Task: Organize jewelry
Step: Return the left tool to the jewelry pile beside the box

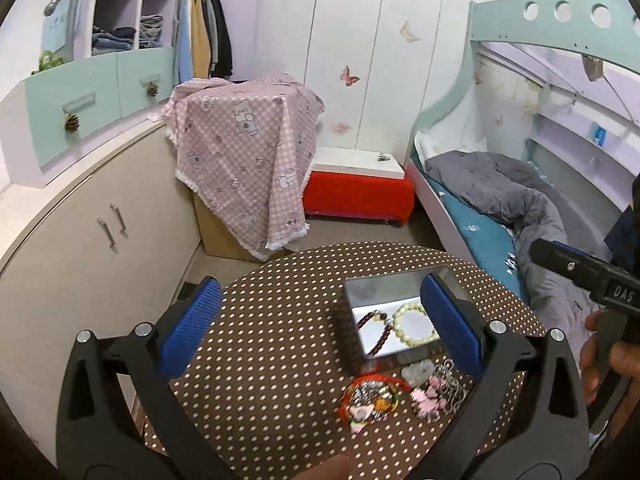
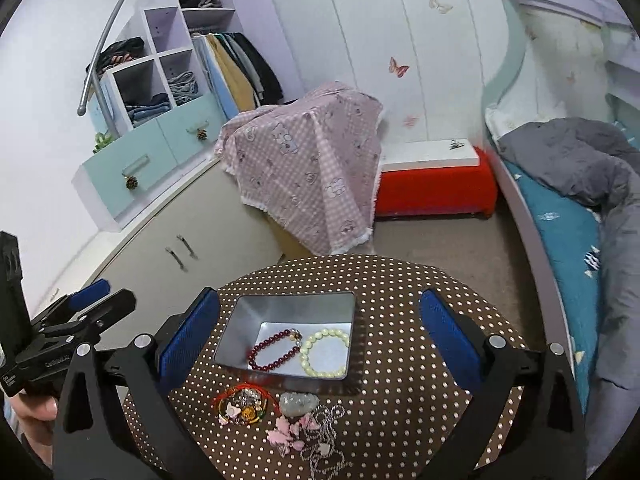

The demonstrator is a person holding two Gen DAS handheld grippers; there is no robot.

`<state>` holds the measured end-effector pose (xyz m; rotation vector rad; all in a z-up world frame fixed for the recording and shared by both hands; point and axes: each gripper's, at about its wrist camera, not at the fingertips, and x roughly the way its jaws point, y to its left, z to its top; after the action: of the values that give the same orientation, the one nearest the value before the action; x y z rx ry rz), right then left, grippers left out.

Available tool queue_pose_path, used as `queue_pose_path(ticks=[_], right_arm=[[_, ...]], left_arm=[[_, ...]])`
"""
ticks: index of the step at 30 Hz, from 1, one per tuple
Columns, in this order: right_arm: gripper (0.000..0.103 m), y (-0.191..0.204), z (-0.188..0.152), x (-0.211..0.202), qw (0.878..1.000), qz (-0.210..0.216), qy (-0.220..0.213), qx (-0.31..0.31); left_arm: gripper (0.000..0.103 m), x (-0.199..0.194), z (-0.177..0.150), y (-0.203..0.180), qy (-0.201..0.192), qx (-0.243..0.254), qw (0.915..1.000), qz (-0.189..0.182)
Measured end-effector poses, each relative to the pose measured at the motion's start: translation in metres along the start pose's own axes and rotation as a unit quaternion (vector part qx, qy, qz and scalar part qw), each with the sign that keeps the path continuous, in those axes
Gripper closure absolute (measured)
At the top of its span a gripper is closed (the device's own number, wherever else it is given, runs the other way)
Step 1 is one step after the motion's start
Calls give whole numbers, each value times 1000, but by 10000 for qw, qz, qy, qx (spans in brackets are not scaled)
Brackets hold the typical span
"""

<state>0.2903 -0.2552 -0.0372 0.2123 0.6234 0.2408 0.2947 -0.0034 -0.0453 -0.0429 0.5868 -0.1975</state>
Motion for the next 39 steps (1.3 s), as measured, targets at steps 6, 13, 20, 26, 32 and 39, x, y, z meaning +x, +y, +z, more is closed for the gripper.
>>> queue_pose_path(ticks=[6, 13, 20, 26, 32, 39], right_arm=[[7, 15, -12, -26, 9994, -298, -162, -57], [7, 27, -37, -41, 9981, -584, -149, -127], [7, 25, -61, -40, 9981, -539, 80, -298], [7, 19, -85, -29, 9970, -485, 372, -467], [7, -3, -105, -15, 9966, -452, 652, -204], [7, -16, -111, -5, 9956, -425, 829, -76]], left_arm=[[6, -19, -14, 11, -110, 29, 9999, -89], [6, -23, -37, 13, 32, 56, 9999, -122], [6, -21, -68, 18, 214, -85, 9997, 74], [6, -1, -95, 6, 617, -47, 9979, 200], [6, 23, -103, -2, 930, 60, 9953, 259], [14, 58, -111, -6, 1323, 122, 9907, 283]])
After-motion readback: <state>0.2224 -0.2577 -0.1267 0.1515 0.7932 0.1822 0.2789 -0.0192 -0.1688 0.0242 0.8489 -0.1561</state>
